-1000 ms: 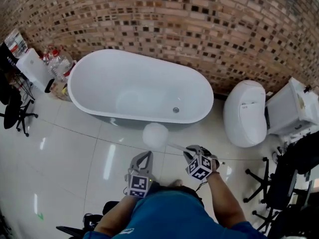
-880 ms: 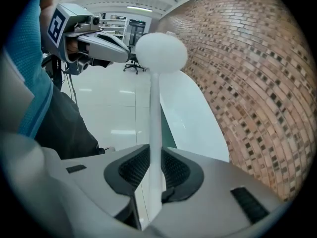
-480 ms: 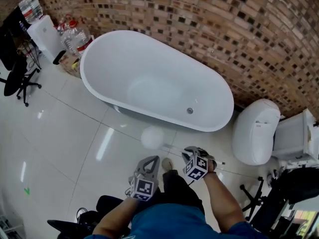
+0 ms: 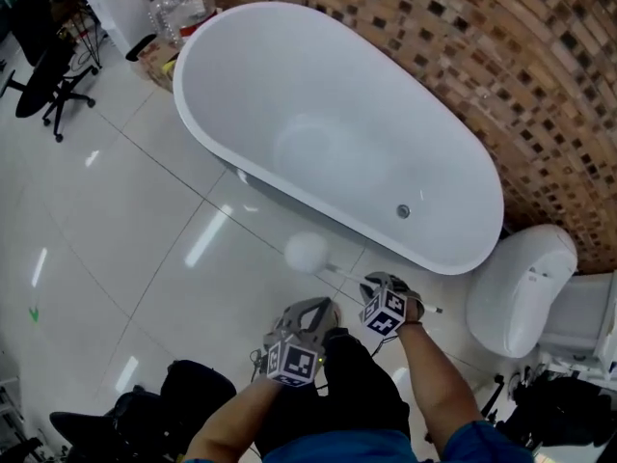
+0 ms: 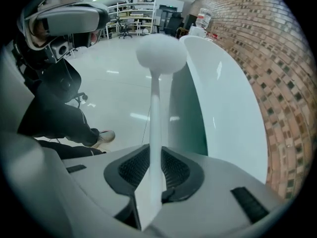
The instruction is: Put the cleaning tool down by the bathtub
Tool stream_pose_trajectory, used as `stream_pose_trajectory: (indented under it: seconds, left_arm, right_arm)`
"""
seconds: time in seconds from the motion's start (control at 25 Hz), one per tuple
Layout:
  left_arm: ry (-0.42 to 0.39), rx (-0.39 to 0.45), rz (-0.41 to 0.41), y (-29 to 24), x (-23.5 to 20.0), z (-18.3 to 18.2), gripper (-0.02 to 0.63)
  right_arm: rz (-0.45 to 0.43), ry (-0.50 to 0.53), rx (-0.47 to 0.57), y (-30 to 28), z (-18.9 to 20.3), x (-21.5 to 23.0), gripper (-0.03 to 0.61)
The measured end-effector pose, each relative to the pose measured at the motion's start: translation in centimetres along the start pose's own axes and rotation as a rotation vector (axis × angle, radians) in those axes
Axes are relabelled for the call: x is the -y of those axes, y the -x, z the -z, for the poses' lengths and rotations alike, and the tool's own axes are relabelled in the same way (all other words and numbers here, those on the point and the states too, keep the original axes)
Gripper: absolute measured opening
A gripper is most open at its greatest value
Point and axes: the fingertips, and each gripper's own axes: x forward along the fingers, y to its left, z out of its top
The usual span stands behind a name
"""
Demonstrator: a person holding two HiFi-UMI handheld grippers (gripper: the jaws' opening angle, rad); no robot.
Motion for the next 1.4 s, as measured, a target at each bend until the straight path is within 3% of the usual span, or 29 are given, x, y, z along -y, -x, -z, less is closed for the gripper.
stream_pose_trajectory:
  seconds: [0.28, 0.76, 1.04, 1.4]
  left_arm:
    - [0.054, 0.006, -0.088, -6.0, -3.9, 8.9, 0.000]
    - [0.141, 0.014, -0.118, -14.4, -6.0, 20.4, 0.000]
    - [0.183, 0.039, -0.113, -16.4, -7.6, 24.8, 0.000]
    - [0.187, 0.050, -0.158, -17.5, -12.5, 27.3, 0.000]
  right_arm:
    - [-0.037, -0.052, -0.027, -13.1, 2.6, 0.5, 0.089]
    - [-0.054, -0.029, -0.089, -34.0, 6.0, 1.3, 0.091]
    - [-0.077, -0.016, -0.159, -44.2, 7.9, 1.5, 0.091]
    - [-0.077, 0.004, -0.257, -52.9, 9.6, 3.1, 0.095]
